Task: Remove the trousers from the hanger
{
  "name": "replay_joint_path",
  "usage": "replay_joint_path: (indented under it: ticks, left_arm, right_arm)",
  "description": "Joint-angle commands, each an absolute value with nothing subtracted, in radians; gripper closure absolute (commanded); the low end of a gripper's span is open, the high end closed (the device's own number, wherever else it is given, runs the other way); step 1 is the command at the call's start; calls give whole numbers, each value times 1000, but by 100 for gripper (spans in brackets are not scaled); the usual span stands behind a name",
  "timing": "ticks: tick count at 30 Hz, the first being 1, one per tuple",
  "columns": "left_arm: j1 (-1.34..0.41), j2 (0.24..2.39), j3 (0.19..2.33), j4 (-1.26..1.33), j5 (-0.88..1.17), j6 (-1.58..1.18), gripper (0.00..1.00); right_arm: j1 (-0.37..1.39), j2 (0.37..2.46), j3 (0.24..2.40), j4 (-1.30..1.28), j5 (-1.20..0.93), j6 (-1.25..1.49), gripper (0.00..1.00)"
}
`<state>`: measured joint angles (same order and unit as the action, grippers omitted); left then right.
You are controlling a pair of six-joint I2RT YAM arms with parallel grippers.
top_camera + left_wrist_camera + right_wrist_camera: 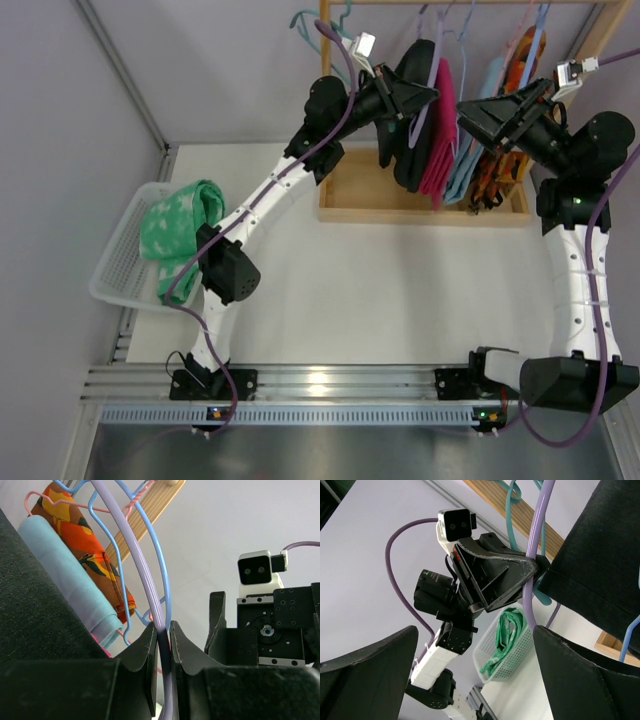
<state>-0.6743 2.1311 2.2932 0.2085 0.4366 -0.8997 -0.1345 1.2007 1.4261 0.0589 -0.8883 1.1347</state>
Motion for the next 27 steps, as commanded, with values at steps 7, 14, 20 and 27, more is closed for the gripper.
replay_joint_path:
  ticks: [7,14,20,27]
  left_arm:
    - [-660,2017,2464,571,336,-919,100]
    - [-660,1988,2454,568,362,-936,100]
    - [-661,1919,2301,568,391,-971,100]
    - [-666,1826,2158,566,399,-977,100]
  right_arm:
    - [-149,1192,1414,158,-902,1150,1]
    - [-149,1193,1417,181,-893,1163,1]
    - [-147,1216,1428,248,-876,1209,1]
    - [-133,1265,1465,278,-877,1230,2]
